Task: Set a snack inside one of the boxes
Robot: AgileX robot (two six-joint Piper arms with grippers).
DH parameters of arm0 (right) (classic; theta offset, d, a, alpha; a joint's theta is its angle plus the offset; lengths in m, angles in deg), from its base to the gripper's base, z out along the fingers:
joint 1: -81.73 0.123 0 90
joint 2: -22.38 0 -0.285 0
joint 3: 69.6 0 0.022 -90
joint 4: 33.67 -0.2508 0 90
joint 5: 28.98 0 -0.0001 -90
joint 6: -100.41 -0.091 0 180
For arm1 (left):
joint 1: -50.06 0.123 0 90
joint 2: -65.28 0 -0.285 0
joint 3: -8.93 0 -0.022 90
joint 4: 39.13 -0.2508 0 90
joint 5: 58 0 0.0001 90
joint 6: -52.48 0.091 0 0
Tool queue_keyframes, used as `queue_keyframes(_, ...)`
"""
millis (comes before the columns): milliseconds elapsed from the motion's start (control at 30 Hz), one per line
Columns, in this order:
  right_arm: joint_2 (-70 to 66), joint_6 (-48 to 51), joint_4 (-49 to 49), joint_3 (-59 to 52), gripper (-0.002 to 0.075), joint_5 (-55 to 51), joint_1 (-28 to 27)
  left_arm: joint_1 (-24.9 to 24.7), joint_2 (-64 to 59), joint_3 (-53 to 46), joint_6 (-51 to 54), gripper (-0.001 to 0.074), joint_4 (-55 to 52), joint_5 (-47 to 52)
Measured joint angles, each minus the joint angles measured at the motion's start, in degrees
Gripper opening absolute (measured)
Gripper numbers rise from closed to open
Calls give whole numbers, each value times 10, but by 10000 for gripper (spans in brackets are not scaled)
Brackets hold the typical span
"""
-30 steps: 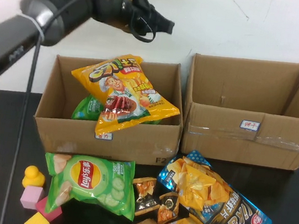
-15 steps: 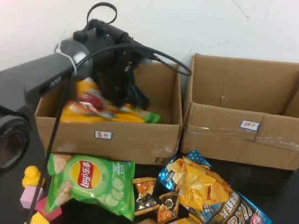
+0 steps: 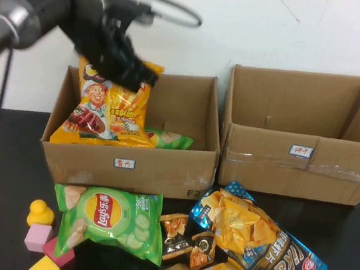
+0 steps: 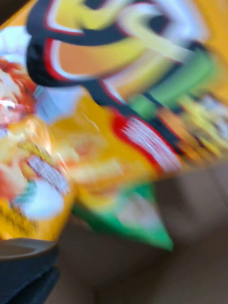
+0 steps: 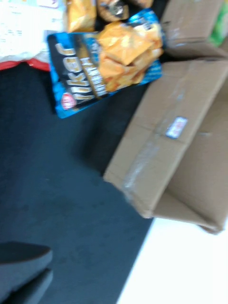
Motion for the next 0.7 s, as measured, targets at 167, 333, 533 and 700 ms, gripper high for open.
queue_keyframes(167,35,9,-5,-2,-1,16,0,-1,94,0,46,-1,19,-27)
queue_keyframes(333,95,15,-20,-62,-1,81,0,0,222,-2,67,-1,19,-57)
queue_keyframes(533,131,15,-56,-175,-1,145,0,0,380,-98,72,-1,24,-125)
queue_keyframes(700,131,15,-80,-239,-1,176,0,0,531,-298,79,-1,30,-235)
